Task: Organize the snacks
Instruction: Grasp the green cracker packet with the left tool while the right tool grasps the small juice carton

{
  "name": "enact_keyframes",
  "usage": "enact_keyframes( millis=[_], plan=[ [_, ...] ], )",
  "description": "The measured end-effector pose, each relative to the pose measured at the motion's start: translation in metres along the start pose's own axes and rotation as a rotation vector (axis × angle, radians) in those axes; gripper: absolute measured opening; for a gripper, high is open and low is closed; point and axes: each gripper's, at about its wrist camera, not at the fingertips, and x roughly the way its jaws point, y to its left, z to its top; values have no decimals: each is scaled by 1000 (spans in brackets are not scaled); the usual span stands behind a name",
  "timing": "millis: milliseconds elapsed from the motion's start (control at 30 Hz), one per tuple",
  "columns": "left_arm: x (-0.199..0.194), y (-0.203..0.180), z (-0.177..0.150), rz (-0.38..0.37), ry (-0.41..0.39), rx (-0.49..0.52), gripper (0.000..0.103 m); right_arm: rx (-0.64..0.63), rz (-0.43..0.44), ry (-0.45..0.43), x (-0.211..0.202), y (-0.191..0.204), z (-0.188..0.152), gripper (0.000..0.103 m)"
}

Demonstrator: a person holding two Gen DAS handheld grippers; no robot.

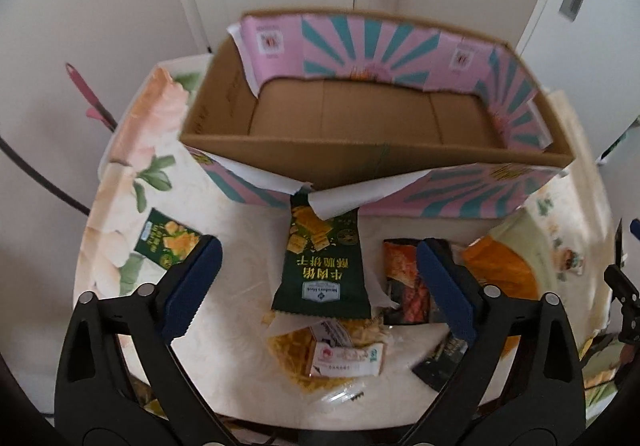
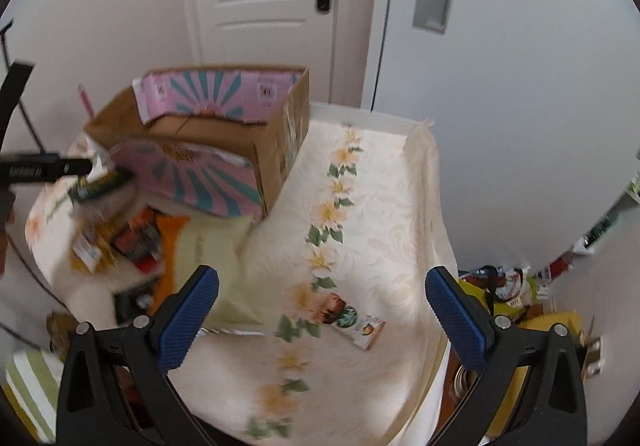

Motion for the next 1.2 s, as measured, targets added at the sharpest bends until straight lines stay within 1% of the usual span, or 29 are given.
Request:
enact_keyframes(
  millis=[100, 133, 167, 233, 267, 300, 333, 533, 567, 600, 667, 733, 800, 867, 1000, 1200],
  plan=[
    [17, -3, 2, 11, 42, 17, 92, -88, 35, 22, 20, -12, -8, 102],
    [21, -4, 2, 13, 53, 22, 92, -112, 41, 27, 25, -14, -9, 98],
    [27, -5, 2, 16, 69, 27, 91, -156, 54, 37, 32, -17, -12, 97],
    [34, -6, 3, 20, 91, 29, 89, -232, 75, 64, 44, -22, -18, 87],
    [37, -6, 3, 22, 102, 28, 88, -254, 89, 77, 50, -24, -20, 84],
    [40, -7, 3, 24, 114, 29, 87, -273, 108, 94, 55, -27, -22, 76],
    [43, -7, 4, 25, 123, 30, 87, -291, 128, 113, 60, -30, -25, 72],
    [58, 0, 7, 24, 159, 10, 85, -396, 234, 172, 72, -38, -38, 60],
    [60, 2, 7, 23, 167, 4, 82, -409, 258, 181, 74, -38, -40, 58],
    [63, 5, 7, 21, 175, -1, 78, -419, 273, 189, 76, -37, -42, 55],
    [68, 9, 10, 4, 188, -13, 75, -454, 297, 209, 80, -35, -46, 48],
    [70, 11, 11, -11, 194, -19, 72, -490, 307, 223, 80, -33, -50, 36],
    [73, 12, 12, -26, 203, -19, 66, -510, 327, 229, 82, -32, -51, 34],
    [75, 12, 13, -29, 207, -16, 65, -522, 334, 234, 84, -31, -50, 32],
    [75, 13, 13, -39, 209, -14, 61, -541, 353, 237, 85, -30, -51, 22],
    [65, 12, 9, -43, 209, -11, 58, -555, 352, 232, 84, -28, -53, 22]
  ],
)
